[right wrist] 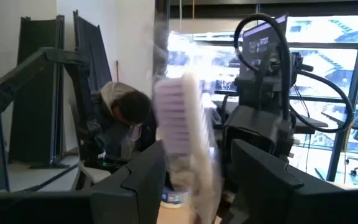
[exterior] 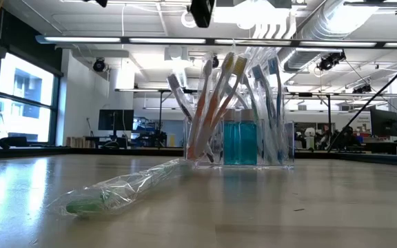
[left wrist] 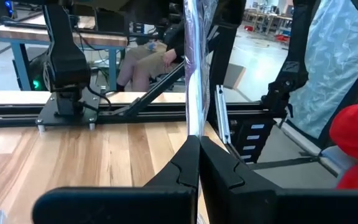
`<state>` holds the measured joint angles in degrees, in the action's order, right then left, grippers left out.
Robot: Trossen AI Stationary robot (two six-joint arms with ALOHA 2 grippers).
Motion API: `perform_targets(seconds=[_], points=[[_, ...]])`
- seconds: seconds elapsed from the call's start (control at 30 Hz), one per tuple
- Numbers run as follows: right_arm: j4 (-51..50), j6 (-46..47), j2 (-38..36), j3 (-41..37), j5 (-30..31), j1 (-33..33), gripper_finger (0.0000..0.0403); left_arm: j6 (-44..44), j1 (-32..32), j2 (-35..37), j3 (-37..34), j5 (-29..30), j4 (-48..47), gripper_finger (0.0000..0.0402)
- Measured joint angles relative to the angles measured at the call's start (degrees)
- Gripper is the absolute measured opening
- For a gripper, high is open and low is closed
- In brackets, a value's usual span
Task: Pick & Place toothbrushing station
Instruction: Put the violet toothbrush into the wire organizer
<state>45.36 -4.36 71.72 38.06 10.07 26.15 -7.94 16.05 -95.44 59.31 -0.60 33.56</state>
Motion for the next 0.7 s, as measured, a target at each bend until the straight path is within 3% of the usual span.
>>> perform_targets(seconds=[0.4, 0.7], points=[[-2.0, -0.4, 0.0, 0.0, 0.5, 1.7, 0.0161, 0.2, 0.0, 0.0, 0.0, -0.1, 0.2, 0.0], [-2.4, -1.0, 0.0, 0.0, 0.4, 1.7, 0.0061, 0.2, 0.0, 0.0, 0.0, -0.1, -0.4, 0.0]])
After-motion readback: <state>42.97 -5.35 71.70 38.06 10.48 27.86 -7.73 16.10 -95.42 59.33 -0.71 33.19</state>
